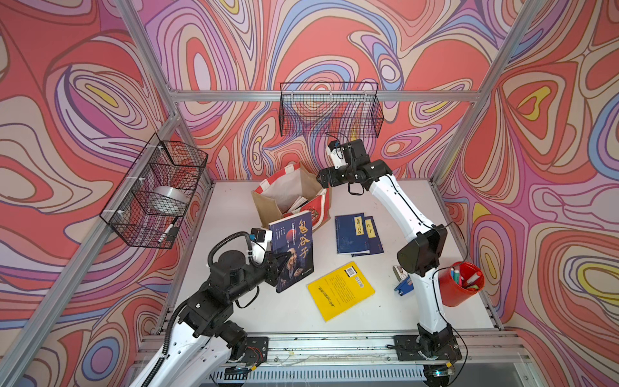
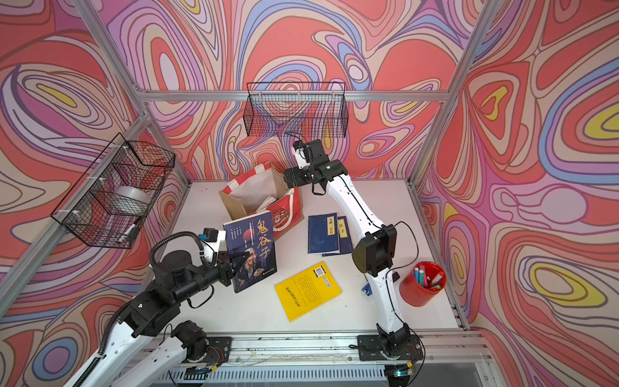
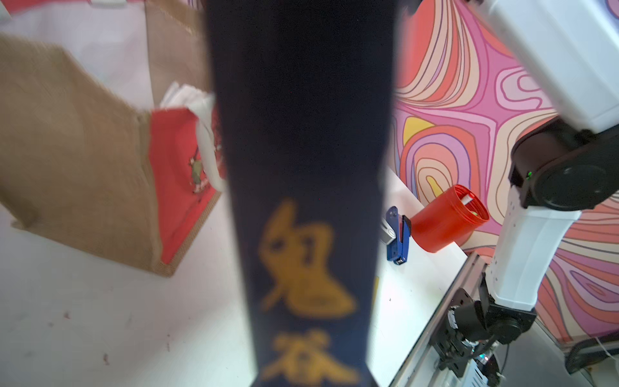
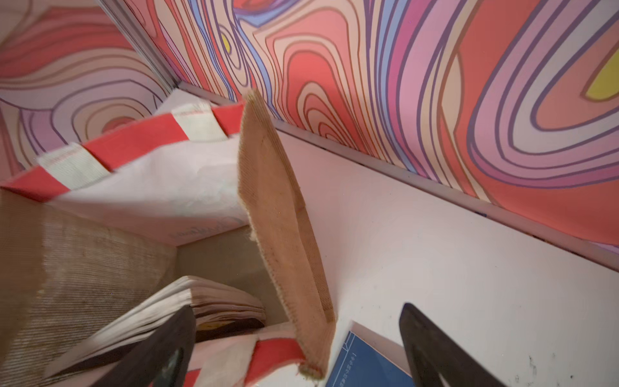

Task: Put the books into the canvas bag
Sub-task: Pick up the canvas bag from the center of the board.

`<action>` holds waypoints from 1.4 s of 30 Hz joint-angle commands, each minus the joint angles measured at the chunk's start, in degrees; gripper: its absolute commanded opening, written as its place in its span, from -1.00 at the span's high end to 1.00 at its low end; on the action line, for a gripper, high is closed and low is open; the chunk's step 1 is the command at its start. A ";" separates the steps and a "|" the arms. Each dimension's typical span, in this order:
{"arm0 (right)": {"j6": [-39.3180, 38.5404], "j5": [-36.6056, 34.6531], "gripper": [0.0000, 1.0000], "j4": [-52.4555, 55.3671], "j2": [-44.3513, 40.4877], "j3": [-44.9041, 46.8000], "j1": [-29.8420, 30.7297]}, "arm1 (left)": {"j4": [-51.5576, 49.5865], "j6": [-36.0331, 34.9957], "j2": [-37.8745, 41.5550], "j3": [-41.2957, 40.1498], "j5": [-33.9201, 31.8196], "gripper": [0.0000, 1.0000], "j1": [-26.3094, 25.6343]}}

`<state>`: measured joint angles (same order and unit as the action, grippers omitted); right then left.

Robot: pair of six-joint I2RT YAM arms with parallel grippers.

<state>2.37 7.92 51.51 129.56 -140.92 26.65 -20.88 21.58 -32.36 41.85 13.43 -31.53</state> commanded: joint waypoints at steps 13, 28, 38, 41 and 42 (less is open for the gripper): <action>-11.74 1.48 -0.67 5.11 6.90 -9.99 1.29 | 0.38 -11.23 -8.66 14.49 -11.18 1.00 0.11; -16.24 2.15 0.17 -0.89 11.57 -12.80 2.77 | 4.95 -15.25 -13.70 20.08 -11.33 1.00 2.15; -14.71 3.40 1.00 -11.06 1.40 6.14 4.00 | 9.93 -17.54 -21.40 27.69 -9.34 1.00 4.49; -13.39 4.46 1.00 -20.52 -5.19 18.80 4.35 | 12.50 -17.28 -23.52 28.86 -7.88 1.00 5.41; -13.15 4.84 1.00 -24.13 -7.55 23.15 4.45 | 13.37 -17.35 -24.06 28.91 -7.56 1.00 5.51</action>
<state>-12.27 10.37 36.49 127.48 -125.34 29.95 -15.64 5.52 -55.72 68.58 3.99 -26.61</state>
